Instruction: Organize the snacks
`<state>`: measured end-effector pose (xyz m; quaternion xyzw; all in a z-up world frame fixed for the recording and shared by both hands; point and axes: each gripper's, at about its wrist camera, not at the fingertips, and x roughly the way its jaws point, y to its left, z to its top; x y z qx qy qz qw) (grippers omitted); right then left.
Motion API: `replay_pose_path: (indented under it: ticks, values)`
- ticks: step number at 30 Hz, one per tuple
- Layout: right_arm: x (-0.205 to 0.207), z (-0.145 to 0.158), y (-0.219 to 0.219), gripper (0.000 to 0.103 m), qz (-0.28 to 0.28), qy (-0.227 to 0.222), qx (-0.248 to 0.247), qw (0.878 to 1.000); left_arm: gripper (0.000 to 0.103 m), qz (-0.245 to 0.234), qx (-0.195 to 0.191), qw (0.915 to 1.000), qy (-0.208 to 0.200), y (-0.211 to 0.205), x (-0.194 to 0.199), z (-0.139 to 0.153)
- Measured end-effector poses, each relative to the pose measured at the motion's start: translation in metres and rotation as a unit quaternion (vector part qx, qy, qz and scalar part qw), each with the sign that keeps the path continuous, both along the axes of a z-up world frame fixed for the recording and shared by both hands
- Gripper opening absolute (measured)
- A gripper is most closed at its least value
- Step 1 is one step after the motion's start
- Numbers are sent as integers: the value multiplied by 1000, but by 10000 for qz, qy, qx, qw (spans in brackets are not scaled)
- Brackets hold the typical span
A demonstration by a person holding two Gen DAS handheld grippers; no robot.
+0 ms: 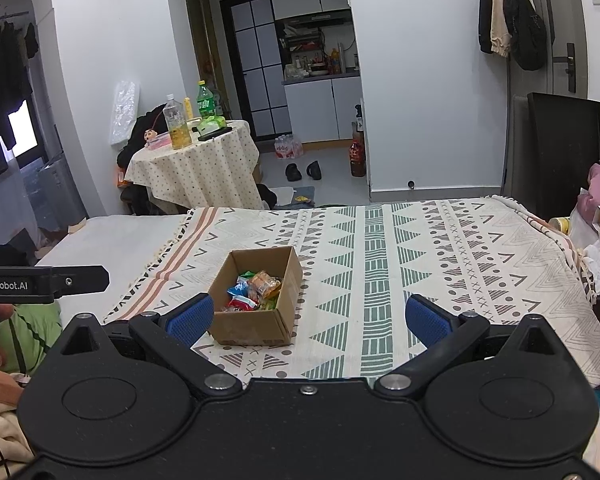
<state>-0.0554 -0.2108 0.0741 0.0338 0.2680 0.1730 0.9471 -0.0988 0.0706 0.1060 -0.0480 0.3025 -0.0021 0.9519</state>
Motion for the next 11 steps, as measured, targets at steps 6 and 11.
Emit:
replay_pose_path:
  ticks: [6, 11]
  values:
    - [2, -2, 0, 103, -24, 42, -8, 10000, 103, -16, 6, 10000, 43, -1, 0, -2]
    - [2, -2, -1, 103, -22, 50, -16, 10000, 103, 45, -23, 9999, 122, 1, 2, -3]
